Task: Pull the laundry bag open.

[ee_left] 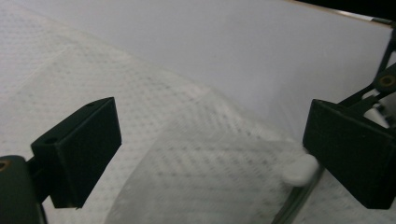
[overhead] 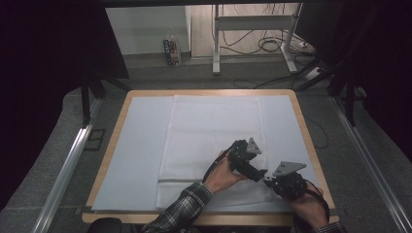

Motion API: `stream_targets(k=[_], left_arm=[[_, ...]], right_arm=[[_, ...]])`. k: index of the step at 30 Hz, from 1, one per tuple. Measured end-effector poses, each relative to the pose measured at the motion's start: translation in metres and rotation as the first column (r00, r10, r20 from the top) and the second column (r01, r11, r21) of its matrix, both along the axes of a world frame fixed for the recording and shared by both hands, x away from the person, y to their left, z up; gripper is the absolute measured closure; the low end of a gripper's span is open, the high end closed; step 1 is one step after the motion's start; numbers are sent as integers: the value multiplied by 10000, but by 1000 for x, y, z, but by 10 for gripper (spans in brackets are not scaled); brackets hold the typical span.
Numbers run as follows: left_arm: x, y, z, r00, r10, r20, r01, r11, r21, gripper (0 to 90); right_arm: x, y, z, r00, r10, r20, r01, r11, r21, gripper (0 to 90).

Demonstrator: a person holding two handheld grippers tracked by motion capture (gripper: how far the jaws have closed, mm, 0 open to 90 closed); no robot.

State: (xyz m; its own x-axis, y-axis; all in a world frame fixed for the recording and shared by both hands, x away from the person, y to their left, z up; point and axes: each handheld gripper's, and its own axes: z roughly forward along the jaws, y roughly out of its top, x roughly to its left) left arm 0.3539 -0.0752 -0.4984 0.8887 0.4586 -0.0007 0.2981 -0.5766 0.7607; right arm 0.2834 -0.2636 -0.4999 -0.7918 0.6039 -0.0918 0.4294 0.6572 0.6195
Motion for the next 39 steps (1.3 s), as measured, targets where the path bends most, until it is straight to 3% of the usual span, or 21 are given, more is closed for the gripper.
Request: stream_targets(k=[4,5,8,13,16,23,28,35,39], left_arm=[[-1,13,0,9993,67,-359,-87,9983,-574,52],[-1,18,1,9994,-153,-315,144,9994,-309,55],[-3,27,3,9987,-229,-462,207,9987,-460,75],[-10,36,4,9961,-532,-697,485,9965,-686,166],[-13,40,5,9927,-854,-847,781,9933,-854,268],[-15,38,5,9781,-1415,-1528,1226,9843,-1272,483],[-13,35,3,9618,-1707,-2141,1348,9758,-1722,652],[-12,33,0,9391,-2149,-2682,1678,9677,-1879,729],[-14,30,-3,9355,-2294,-2687,1906,9680,-1630,760]], right_arm=[[0,0,0,10000,-12,53,12,10000,-48,840],[0,0,0,10000,-9,56,9,10000,-47,840],[0,1,0,9999,-20,120,21,10000,-70,839],[-1,1,0,9997,-12,257,15,9999,-120,839],[-1,1,0,9994,49,338,-42,9997,-221,838],[-2,3,1,9984,101,550,-83,9994,-336,837],[-4,4,2,9974,192,696,-164,9990,-414,837],[-5,4,2,9954,294,907,-250,9984,-498,837],[-5,4,3,9948,314,969,-260,9980,-573,835]])
